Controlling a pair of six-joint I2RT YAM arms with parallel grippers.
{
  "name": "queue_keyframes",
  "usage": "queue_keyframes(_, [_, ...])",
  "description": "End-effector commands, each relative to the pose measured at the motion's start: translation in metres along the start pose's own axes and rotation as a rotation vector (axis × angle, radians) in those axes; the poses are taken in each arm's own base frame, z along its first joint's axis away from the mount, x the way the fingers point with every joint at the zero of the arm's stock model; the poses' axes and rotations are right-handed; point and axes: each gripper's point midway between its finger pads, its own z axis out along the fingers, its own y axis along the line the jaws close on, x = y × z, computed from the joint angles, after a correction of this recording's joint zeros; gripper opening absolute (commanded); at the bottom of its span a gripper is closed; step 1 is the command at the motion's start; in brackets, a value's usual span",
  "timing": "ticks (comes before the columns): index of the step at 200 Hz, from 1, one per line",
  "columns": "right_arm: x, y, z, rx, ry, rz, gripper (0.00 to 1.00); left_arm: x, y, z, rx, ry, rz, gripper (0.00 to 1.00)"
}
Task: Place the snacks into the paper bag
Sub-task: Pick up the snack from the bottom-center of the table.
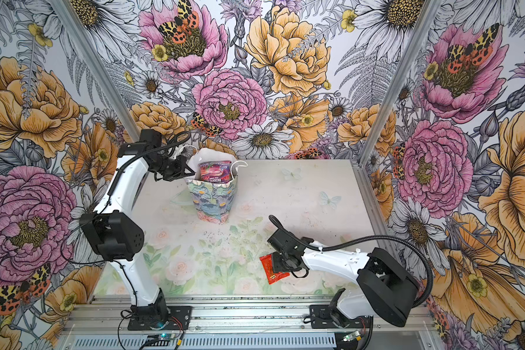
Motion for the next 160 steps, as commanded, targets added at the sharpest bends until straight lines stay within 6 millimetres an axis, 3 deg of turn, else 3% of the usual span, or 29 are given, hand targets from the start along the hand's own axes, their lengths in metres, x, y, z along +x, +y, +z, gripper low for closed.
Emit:
queue_keyframes(1, [0.000, -0.005, 0.006, 0.036, -0.007, 0.003, 0.49, -0.009, -0.004, -0.016, 0.001, -0.070, 0.027, 0.00])
queue_keyframes(42, [0.000, -0.004, 0.012, 0.036, 0.002, 0.008, 0.23, -0.009, -0.006, -0.016, 0.005, -0.068, 0.029, 0.00])
queue_keyframes(79, [-0.013, 0.009, 0.001, -0.003, -0.039, -0.011, 0.00, -0.009, -0.006, -0.016, 0.003, -0.068, 0.030, 0.00])
queue_keyframes(117, [-0.042, 0.030, -0.030, -0.038, -0.128, -0.051, 0.00, -0.008, -0.005, -0.016, 0.002, -0.068, 0.029, 0.00])
queue_keyframes(160, [-0.095, 0.073, -0.093, -0.098, -0.272, -0.153, 0.00, -0.008, -0.006, -0.017, 0.004, -0.070, 0.030, 0.00])
